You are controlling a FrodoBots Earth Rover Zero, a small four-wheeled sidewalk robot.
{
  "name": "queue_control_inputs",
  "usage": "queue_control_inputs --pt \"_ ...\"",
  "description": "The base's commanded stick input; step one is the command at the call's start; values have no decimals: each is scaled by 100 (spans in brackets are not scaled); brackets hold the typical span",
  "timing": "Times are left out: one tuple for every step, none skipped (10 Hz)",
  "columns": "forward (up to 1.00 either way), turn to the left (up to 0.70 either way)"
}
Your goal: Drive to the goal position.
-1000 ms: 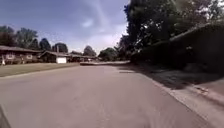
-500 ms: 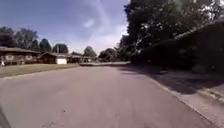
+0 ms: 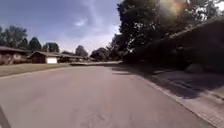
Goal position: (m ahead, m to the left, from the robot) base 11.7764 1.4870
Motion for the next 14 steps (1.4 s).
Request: queue_control_inputs --pt "70 3" --pt "70 3" --pt "70 3" --pt "70 3" --pt "70 3" --pt "70 3" --pt "70 3" --pt "70 3" --pt "70 3" --pt "70 3" --pt "70 3" --pt "70 3" --pt "70 3" --pt "70 3"
